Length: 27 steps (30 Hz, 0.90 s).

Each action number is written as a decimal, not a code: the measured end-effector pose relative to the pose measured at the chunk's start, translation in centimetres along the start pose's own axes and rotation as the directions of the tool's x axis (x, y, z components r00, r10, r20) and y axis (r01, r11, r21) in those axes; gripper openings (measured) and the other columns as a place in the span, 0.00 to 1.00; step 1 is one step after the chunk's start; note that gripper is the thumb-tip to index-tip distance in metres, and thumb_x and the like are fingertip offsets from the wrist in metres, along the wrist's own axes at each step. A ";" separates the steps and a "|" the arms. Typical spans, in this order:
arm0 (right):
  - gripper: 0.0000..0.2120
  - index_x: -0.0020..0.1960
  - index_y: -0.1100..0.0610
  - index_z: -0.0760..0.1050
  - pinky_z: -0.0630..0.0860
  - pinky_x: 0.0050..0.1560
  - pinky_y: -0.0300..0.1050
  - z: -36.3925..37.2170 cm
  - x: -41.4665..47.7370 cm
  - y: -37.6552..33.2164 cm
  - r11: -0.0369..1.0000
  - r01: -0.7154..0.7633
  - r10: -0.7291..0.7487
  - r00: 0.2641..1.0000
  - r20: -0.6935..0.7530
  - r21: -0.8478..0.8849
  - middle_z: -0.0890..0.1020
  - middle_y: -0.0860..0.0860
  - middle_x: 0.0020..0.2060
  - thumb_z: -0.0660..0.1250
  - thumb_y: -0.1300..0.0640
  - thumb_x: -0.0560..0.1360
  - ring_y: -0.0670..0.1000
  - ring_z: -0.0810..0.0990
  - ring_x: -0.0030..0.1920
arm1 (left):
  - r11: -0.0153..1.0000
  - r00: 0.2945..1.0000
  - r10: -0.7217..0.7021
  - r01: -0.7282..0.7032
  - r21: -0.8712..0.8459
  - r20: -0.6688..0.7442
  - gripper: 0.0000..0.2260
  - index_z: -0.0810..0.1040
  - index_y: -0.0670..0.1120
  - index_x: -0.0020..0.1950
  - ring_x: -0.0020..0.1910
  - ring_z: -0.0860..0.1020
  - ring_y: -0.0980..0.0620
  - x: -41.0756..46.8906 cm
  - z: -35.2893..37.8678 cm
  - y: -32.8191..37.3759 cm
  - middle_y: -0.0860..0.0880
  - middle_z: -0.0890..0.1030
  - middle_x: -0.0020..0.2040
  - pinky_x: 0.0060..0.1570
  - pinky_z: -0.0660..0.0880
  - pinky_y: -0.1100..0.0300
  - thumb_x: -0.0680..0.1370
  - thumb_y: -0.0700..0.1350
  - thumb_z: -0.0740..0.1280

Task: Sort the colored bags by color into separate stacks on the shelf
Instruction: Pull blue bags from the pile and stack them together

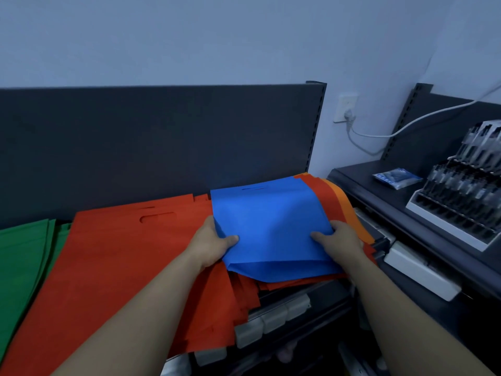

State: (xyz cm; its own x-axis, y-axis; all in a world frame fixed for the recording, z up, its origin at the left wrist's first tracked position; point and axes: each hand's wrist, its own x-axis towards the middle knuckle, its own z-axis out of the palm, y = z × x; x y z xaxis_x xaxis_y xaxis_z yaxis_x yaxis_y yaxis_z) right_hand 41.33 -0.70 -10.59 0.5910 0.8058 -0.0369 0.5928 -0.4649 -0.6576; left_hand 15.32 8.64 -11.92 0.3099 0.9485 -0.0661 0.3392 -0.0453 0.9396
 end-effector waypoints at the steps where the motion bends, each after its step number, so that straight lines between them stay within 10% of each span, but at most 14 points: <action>1: 0.08 0.49 0.49 0.75 0.72 0.60 0.58 -0.1 0.1 0.0 0.999 0.010 -0.011 1.000 0.008 0.034 0.81 0.47 0.46 0.68 0.47 0.73 0.54 0.79 0.50 | 1.000 1.000 0.005 -0.005 0.008 0.005 0.25 0.66 0.44 0.67 0.56 0.73 0.53 0.0 0.0 0.0 0.53 0.73 0.60 0.55 0.71 0.60 0.73 0.41 0.73; 9: 0.05 0.51 0.60 0.77 0.76 0.46 0.49 -3.9 -0.3 -3.9 0.920 0.232 -0.202 0.972 -0.123 0.317 0.81 0.54 0.46 0.64 0.60 0.78 0.53 0.79 0.44 | 1.000 1.000 -0.011 0.011 0.013 -0.013 0.34 0.72 0.46 0.65 0.57 0.78 0.50 0.4 0.1 -0.2 0.48 0.78 0.61 0.58 0.76 0.51 0.64 0.59 0.75; 13: 0.04 0.50 0.57 0.77 0.73 0.41 0.47 -6.7 -0.9 -6.3 0.869 0.265 -0.213 0.963 -0.166 0.417 0.80 0.52 0.44 0.64 0.60 0.78 0.50 0.77 0.41 | 0.993 0.998 -0.036 0.031 -0.113 -0.043 0.24 0.70 0.43 0.66 0.54 0.77 0.50 0.1 0.9 2.0 0.48 0.77 0.59 0.49 0.76 0.63 0.75 0.51 0.71; 16: 0.07 0.51 0.63 0.77 0.77 0.45 0.53 -7.7 -1.3 -7.0 0.869 0.289 -0.239 0.956 -0.171 0.403 0.81 0.57 0.46 0.63 0.60 0.78 0.53 0.79 0.41 | 0.966 0.999 0.002 -0.015 -0.258 -0.051 0.03 0.78 0.44 0.49 0.46 0.76 0.49 -0.2 1.0 3.6 0.46 0.80 0.45 0.41 0.72 0.61 0.79 0.42 0.66; 20: 0.14 0.53 0.72 0.73 0.75 0.49 0.61 -7.7 -1.8 -7.9 0.869 0.325 -0.244 0.938 -0.248 0.374 0.78 0.68 0.50 0.63 0.59 0.78 0.67 0.77 0.50 | 0.889 0.997 0.011 -0.043 -0.455 -0.074 0.07 0.79 0.37 0.52 0.45 0.81 0.45 -0.5 -0.2 5.6 0.42 0.84 0.46 0.50 0.78 0.54 0.79 0.36 0.63; 27: 0.10 0.55 0.61 0.74 0.74 0.43 0.48 -6.4 -2.9 -12.1 0.800 0.452 -0.316 0.877 -0.363 0.394 0.80 0.55 0.50 0.63 0.56 0.79 0.53 0.79 0.46 | 0.819 0.946 0.191 -0.301 -0.488 -0.263 0.13 0.76 0.43 0.63 0.53 0.82 0.50 -2.6 -6.1 9.4 0.46 0.83 0.55 0.54 0.78 0.54 0.80 0.36 0.62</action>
State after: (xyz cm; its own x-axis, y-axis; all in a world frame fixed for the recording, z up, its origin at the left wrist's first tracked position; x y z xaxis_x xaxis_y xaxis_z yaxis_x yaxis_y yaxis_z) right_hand 35.96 0.18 2.28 0.5290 0.7203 0.4486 0.5260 0.1365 -0.8395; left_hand 12.30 7.70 -0.89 0.1245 0.9708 0.2053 -0.2488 -0.1697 0.9536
